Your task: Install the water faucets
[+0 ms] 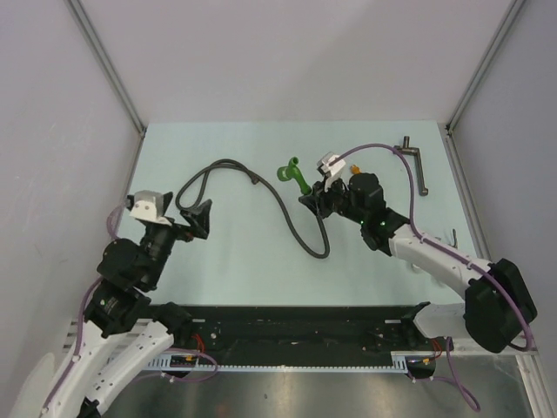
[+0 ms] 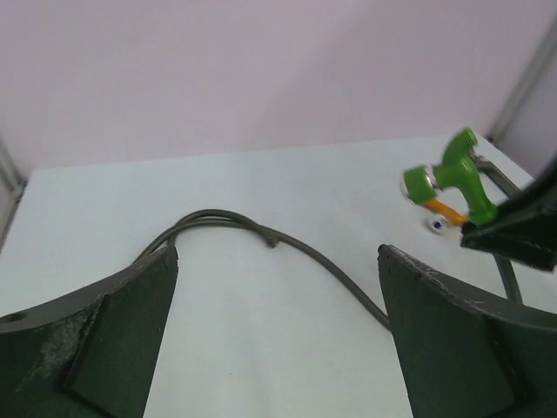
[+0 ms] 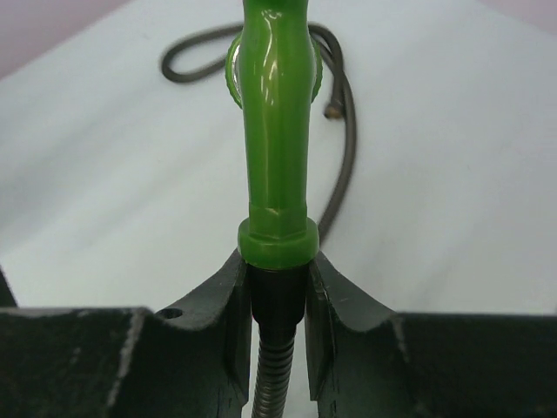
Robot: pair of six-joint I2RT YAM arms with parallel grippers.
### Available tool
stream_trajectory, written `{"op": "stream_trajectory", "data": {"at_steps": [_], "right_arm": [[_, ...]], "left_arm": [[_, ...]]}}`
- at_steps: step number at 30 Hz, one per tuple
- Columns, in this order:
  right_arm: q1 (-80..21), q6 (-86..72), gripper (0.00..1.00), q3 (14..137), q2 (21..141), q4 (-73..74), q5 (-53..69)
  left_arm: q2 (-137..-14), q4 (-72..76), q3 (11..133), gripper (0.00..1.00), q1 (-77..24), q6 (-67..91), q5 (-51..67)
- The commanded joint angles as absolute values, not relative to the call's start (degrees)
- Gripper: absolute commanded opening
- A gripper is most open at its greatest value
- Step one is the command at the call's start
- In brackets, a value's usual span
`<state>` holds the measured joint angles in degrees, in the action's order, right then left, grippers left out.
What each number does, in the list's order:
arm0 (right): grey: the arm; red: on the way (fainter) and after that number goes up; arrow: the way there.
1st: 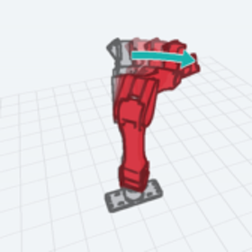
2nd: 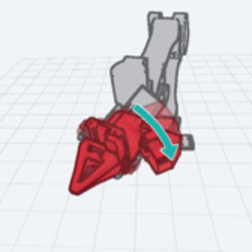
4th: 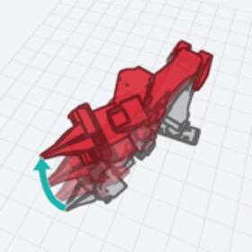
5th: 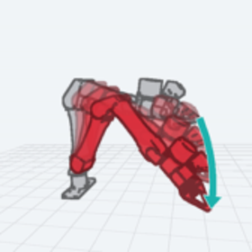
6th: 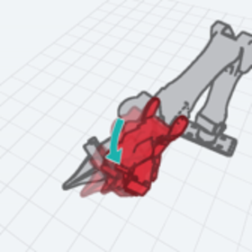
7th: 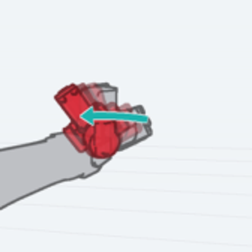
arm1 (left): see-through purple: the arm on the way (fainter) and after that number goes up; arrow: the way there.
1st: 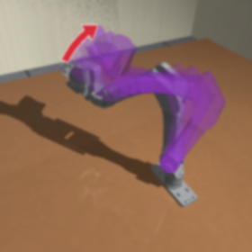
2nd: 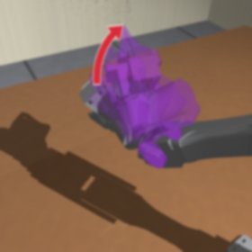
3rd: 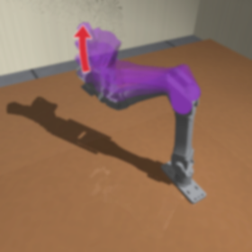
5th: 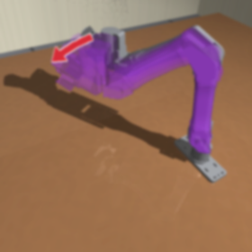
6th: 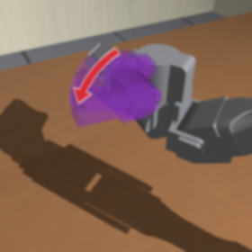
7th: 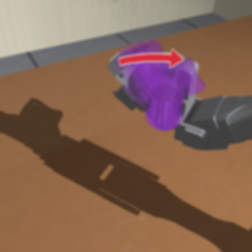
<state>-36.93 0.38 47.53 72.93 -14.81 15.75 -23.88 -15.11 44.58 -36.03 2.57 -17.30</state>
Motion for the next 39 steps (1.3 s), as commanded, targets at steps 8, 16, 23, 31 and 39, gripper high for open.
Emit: {"op": "stream_trajectory", "data": {"at_steps": [8,16,23,31,39], "right_arm": [[-33.1,-13.8,0.00,48.2,87.9,-16.4,23.0],[-26.6,-33.4,0.05,46.5,106.2,-35.3,29.2],[-23.8,-36.2,0.49,46.0,109.5,-35.6,28.2],[-21.4,-26.0,0.89,46.0,97.9,-17.9,10.6],[-21.4,-15.7,0.95,46.1,74.8,-3.8,-5.9]], "left_arm": [[-6.7,-11.0,37.1,1.00,-22.7,8.3,-20.1],[6.0,-8.3,31.2,1.00,-22.3,8.4,-25.3],[7.6,-8.3,31.2,1.00,-22.4,9.8,-24.5],[8.0,-9.4,32.2,1.00,-22.3,11.3,-26.9],[8.0,-10.7,34.3,1.00,-22.3,11.4,-27.5]]}}
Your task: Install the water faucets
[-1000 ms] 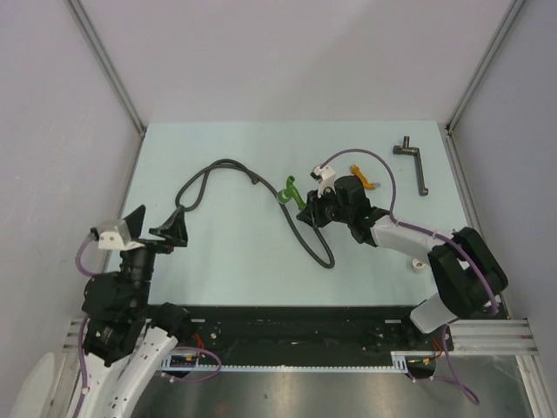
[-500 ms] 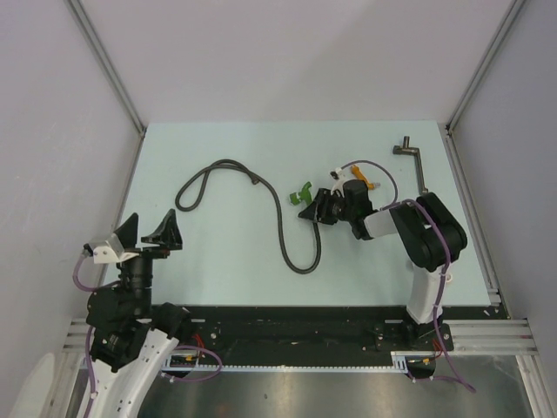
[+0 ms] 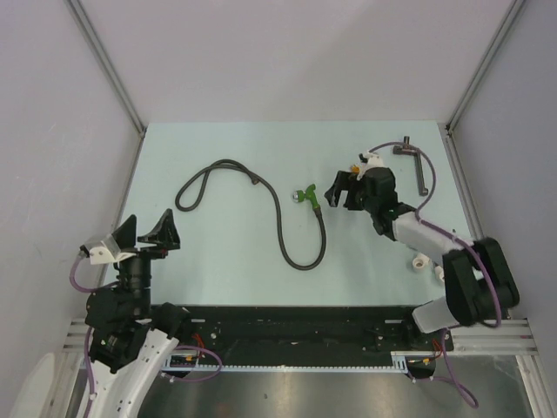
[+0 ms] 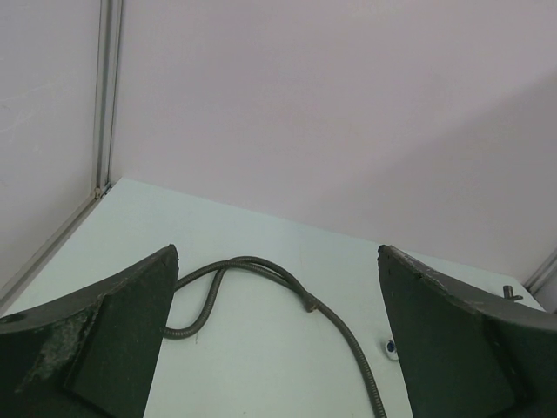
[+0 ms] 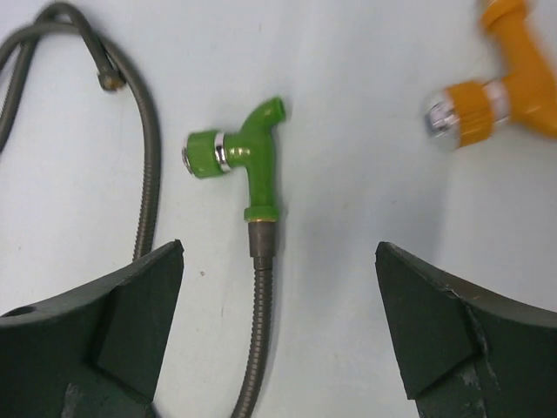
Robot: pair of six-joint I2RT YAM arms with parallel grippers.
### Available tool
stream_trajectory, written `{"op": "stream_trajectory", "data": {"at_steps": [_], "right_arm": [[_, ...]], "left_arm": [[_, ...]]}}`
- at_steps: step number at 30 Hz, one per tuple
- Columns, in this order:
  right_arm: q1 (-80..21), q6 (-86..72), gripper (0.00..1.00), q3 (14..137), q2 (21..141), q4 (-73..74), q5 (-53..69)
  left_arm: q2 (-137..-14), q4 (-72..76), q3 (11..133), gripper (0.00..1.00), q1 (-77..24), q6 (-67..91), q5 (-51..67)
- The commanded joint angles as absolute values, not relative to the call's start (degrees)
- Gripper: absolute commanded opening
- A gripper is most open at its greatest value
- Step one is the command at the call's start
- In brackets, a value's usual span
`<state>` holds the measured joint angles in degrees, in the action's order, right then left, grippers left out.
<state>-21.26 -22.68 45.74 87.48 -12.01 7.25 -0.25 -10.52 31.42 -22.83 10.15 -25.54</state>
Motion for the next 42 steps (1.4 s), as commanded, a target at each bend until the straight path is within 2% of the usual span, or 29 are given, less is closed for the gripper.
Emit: {"op": "stream_trajectory", "data": {"at_steps": [1,6,7,14,17,21,26,42], "right_arm": [[-21.3,-15.0,0.99,46.1,71.9,-2.5,-8.6],[-21.4,-10.2,1.00,46.0,52.4,4.7,-27.5],[-21.3,-9.5,1.00,46.0,45.5,5.1,-29.2],[-21.3,-4.6,1.00,46.1,22.5,4.0,-33.0],[-21.3,0.6,1.00,45.1,17.8,4.2,-34.1],[-21.3,3.0,1.00,39.7,13.2,2.9,-36.8],[-21.0,5.4,1.00,31.8,9.6,-5.5,-36.3],[-13.2,1.8,1.00,26.0,11.1,-10.8,-35.3]], "left_arm": [[7.9,-11.2,34.7,1.00,-22.3,11.7,-27.9],[8.0,-12.0,36.2,1.00,-22.3,13.2,-29.1],[8.0,-12.0,36.1,1.00,-22.3,13.3,-29.4],[8.0,-12.4,35.5,1.00,-22.3,14.9,-35.4],[8.0,-12.5,35.5,1.00,-22.2,14.6,-36.3],[8.0,-12.4,35.2,1.00,-22.2,14.5,-36.0],[7.9,-11.3,34.5,1.00,-21.8,14.2,-35.2],[7.8,-10.1,33.7,1.00,-19.1,13.5,-33.8]]}}
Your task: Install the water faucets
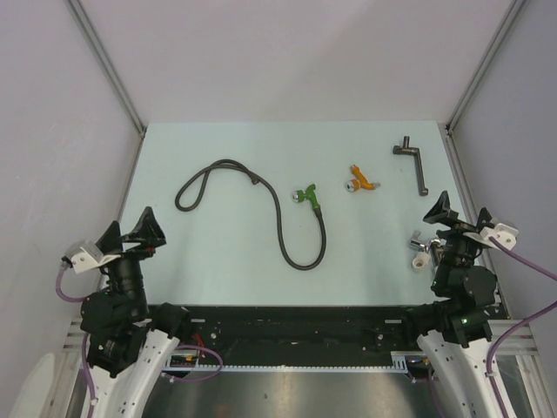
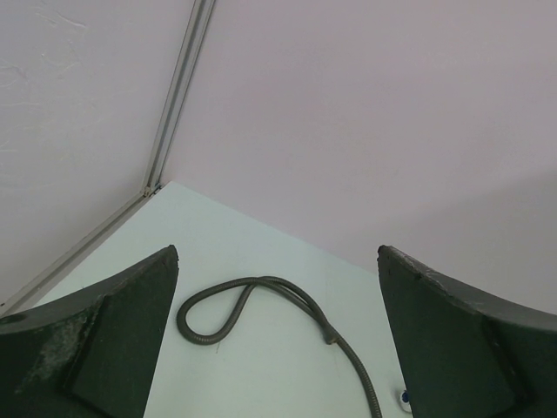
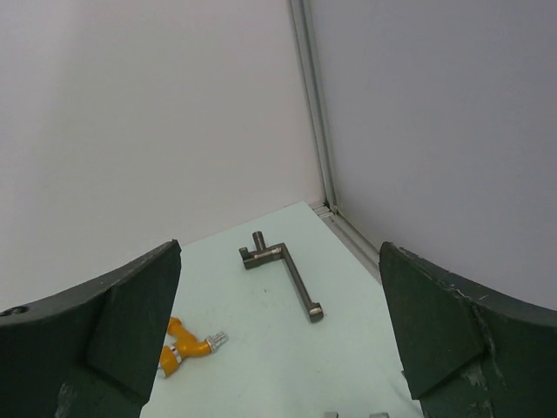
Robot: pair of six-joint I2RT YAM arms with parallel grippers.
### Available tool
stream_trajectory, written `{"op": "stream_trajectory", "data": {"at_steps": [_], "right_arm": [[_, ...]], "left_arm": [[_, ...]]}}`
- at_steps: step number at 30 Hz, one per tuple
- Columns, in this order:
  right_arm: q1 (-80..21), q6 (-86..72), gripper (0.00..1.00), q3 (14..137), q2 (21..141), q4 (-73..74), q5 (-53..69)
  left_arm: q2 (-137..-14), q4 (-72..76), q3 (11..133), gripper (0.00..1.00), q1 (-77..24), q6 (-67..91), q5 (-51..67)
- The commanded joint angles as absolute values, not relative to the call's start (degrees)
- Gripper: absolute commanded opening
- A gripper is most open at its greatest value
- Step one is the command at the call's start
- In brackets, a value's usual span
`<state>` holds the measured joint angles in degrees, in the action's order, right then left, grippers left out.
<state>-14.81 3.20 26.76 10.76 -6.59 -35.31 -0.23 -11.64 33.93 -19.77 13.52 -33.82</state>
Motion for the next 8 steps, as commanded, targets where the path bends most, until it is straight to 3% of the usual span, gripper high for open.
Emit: {"op": "stream_trajectory", "data": {"at_steps": [1,8], "right_arm": [[-13.1,1.7,0.99,25.8,11.1,-11.0,-34.8],[-12.7,1.9,1.00,25.0,10.5,-12.2,-35.2]], "left_arm": [[7.9,-10.1,33.6,1.00,-19.1,13.5,-33.5],[7.6,-9.8,33.5,1.00,-19.1,13.4,-33.1]]}}
